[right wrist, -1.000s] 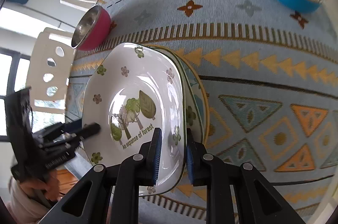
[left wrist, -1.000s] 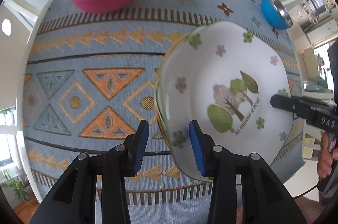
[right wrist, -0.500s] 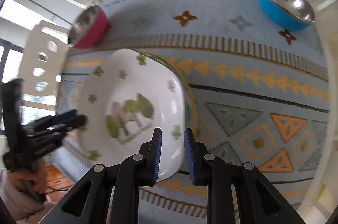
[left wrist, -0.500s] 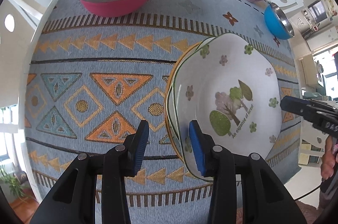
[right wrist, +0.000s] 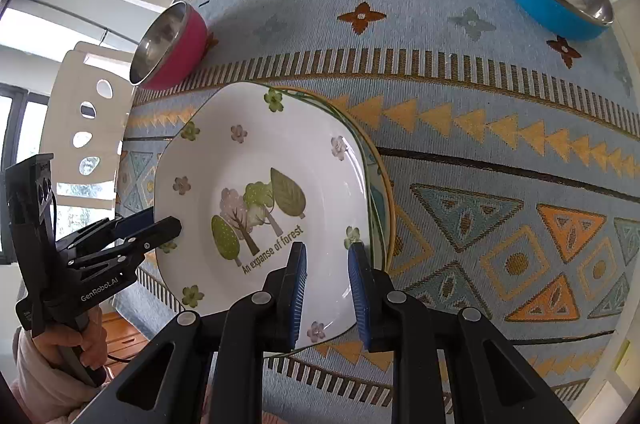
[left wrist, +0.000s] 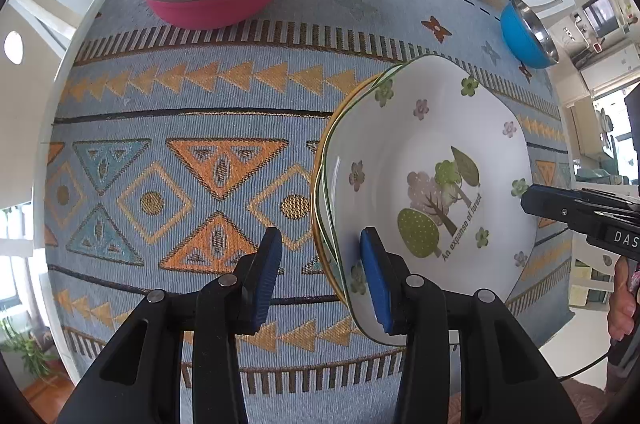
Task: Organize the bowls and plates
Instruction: 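Set the forest plate onto the stack and open both tools, then move both tools to the pink-rimmed steel bowl and grasp its rim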
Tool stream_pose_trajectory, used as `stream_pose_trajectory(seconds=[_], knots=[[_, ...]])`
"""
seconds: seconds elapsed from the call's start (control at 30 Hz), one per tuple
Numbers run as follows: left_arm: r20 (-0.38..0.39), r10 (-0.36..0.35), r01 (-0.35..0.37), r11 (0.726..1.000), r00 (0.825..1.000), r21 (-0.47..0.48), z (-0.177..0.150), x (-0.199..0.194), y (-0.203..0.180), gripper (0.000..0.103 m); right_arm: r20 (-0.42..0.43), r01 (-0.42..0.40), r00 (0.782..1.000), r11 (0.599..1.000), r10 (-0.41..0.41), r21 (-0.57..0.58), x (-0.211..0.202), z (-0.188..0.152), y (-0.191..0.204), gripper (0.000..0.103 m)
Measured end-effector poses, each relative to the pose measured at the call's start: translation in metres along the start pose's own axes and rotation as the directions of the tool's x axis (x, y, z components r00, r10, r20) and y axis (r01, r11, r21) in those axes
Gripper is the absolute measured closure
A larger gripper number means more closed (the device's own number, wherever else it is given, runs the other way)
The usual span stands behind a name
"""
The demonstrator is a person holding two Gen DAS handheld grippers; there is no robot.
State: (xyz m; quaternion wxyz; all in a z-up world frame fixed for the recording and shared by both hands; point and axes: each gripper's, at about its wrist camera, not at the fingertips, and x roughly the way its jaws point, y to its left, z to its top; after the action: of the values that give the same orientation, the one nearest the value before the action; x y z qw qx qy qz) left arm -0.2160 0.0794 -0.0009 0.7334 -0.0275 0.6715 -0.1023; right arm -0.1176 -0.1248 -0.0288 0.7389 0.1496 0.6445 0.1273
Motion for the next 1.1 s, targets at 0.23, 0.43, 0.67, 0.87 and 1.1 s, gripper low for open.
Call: stream_pose_trajectory(seconds=[0.23,0.43,0.67,0.87,1.1], knots=[[-0.007,-0.001,0.001,1.0,1.0,-0.011,0.001,0.002,0.002,0.058,-0.012,-0.041,0.999,0.999,0.041,0.027,0.006,0.0,-0.004,0.081],[-0.008,0.004,-0.004,1.0,1.0,0.001,0.001,0.003,0.001,0.057,-0.015,-0.043,0.999,0.999,0.043,0.025,0.011,0.0,0.0,0.081],[-0.023,-0.002,0.002,1.0,1.0,0.003,0.001,0.006,0.0,0.056,-0.028,-0.058,0.998,0.998,0.059,0.031,0.013,-0.001,-0.003,0.081],[-0.017,0.009,-0.008,1.0,1.0,0.013,0.002,0.003,-0.003,0.059,-0.039,-0.035,0.999,0.999,0.036,0.013,0.015,0.0,0.0,0.081],[0.039,-0.036,0.037,0.999,0.999,-0.025,0.012,-0.018,0.0,0.059,-0.015,-0.043,0.999,0.999,0.043,-0.027,0.009,0.005,0.012,0.081]])
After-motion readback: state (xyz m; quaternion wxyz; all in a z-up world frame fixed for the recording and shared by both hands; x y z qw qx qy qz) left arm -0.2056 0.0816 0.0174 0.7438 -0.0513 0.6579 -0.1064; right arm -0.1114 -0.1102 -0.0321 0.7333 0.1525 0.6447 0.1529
